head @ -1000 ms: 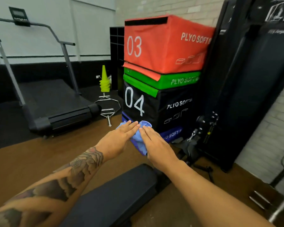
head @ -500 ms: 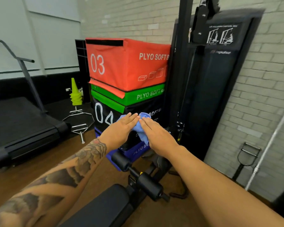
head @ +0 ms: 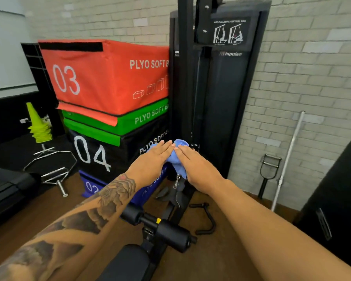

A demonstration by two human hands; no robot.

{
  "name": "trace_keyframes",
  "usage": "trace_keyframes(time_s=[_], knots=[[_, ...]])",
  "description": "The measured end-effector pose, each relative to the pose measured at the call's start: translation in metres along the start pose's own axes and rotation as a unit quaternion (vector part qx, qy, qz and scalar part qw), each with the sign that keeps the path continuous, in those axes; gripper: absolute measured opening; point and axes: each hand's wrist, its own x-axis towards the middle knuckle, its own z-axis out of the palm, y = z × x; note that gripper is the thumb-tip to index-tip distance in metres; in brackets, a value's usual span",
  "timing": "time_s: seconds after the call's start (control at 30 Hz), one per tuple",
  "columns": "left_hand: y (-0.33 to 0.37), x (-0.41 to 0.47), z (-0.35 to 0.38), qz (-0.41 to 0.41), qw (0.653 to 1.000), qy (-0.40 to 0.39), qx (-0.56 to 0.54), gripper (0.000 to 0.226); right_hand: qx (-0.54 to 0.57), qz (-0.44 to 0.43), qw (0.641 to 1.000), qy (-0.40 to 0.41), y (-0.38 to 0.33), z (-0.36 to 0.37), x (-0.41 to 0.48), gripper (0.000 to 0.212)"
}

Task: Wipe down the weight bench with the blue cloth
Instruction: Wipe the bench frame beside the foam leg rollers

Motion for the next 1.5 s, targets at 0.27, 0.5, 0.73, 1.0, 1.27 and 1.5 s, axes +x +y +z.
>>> trace_keyframes(time_s=[0.27,0.5,0.73,1.0,1.27,1.5], knots=[[-0.016,0.008,0.076,0.042,0.995,-0.069,-0.050,0.064,0.032,0.113,0.992,-0.036,0.017,0.058,-0.030,0.066],[-0.024,-0.002,0.155,0.032,0.989,-0.121,-0.077,0.064,0.033,0.137,0.987,-0.082,0.047,0.134,-0.058,0.067],[-0.048,-0.030,0.255,0.003,0.983,-0.172,-0.065,0.071,0.051,0.126,0.984,-0.113,0.076,0.229,-0.079,0.071],[-0.085,-0.086,0.400,-0.028,0.977,-0.198,-0.076,0.071,0.091,0.117,0.972,-0.181,0.106,0.371,-0.114,0.076],[-0.098,-0.138,0.500,-0.024,0.973,-0.226,-0.049,0.085,0.108,0.105,0.966,-0.212,0.119,0.479,-0.153,0.082],[-0.100,-0.156,0.527,-0.021,0.984,-0.175,-0.041,0.058,0.145,0.136,0.965,-0.171,0.122,0.514,-0.164,0.061]])
